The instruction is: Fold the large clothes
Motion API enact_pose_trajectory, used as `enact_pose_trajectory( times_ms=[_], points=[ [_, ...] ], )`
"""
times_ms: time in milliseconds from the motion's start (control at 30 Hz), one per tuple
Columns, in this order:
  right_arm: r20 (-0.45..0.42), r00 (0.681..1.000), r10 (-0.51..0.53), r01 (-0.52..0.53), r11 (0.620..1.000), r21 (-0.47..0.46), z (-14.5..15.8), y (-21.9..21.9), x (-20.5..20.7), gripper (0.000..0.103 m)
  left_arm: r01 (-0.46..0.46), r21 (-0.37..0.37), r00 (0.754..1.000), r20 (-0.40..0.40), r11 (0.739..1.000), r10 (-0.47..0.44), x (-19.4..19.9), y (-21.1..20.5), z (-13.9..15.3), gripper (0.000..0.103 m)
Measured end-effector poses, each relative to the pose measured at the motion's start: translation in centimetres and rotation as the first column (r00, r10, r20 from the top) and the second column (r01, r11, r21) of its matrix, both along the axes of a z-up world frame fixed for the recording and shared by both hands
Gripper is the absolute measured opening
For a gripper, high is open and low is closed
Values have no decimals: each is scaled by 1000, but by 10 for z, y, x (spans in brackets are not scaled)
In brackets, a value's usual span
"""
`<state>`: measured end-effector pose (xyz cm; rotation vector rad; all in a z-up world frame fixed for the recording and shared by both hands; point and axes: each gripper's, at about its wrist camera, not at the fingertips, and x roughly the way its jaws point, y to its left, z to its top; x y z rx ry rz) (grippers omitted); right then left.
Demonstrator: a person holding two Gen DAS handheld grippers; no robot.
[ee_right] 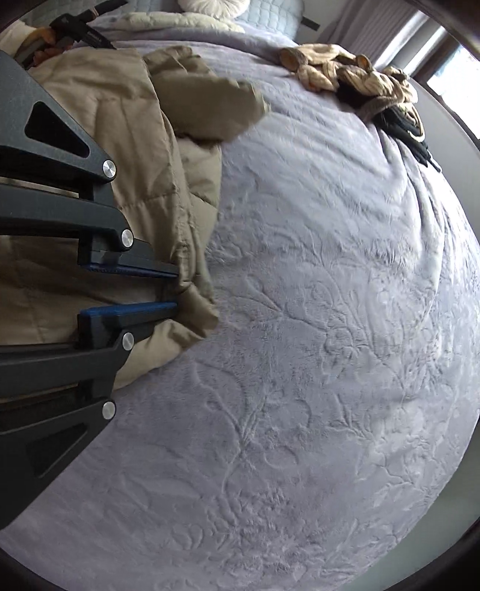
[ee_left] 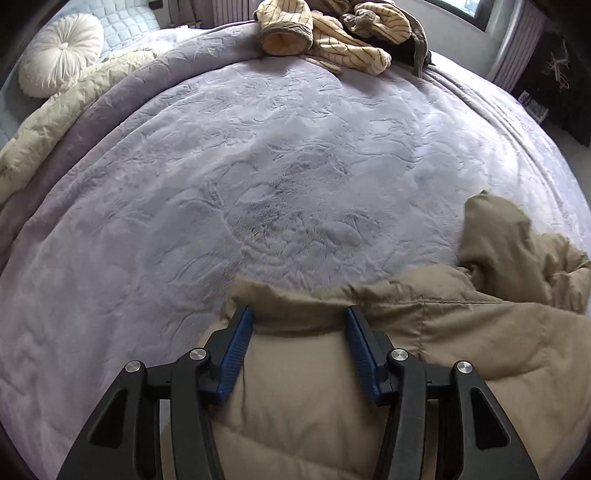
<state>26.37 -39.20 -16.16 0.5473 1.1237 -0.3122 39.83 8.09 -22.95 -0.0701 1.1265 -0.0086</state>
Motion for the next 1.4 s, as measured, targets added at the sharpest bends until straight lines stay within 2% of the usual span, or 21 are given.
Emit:
enact_pose_trajectory(
  times_ms=[167,300,433,467,667,800,967,1167,1200,1233,1300,1400],
  points=[
    [20,1000,5,-4,999,-49,-20,-3,14,12,15,30,1000,20,999,-16,10,-8,-16,55],
    [52,999,-3,7,997,-71,-25,-3,16,12,5,27,1000,18,1000,-6,16,-4,-14,56],
    [53,999,1,6,993,-120,-16,5,14,12,-10,12,999,31,1000,10,4,6,13,56],
    [52,999,1,6,991,-134,-11,7,13,16,-8,4,999,34,1000,7,1,9,19,56],
    [99,995,-16,32,987,-160,31,21,-18,20,32,-16,999,25,999,-31,-47,19,57,56],
    [140,990,-19,38,990,-133,53,37,-56,34,45,-18,999,2,999,-45,-92,18,66,56],
    [161,987,-1,14,997,-82,65,60,-110,39,47,-46,997,-53,998,-49,-144,6,61,56],
    [137,991,3,-8,999,35,56,77,-153,48,54,-84,992,-105,995,-63,-182,-18,59,56],
    [133,991,-7,0,999,48,54,78,-158,51,56,-87,992,-109,995,-65,-186,-21,60,67],
    [125,992,-8,-1,997,72,51,80,-164,53,56,-90,992,-110,994,-65,-190,-24,61,83],
    [113,994,-3,-9,994,105,45,83,-170,57,48,-88,995,-83,995,-55,-200,-30,68,85],
    [106,994,7,-21,991,134,40,87,-178,65,39,-90,994,-96,995,-48,-209,-36,70,85]
  ],
)
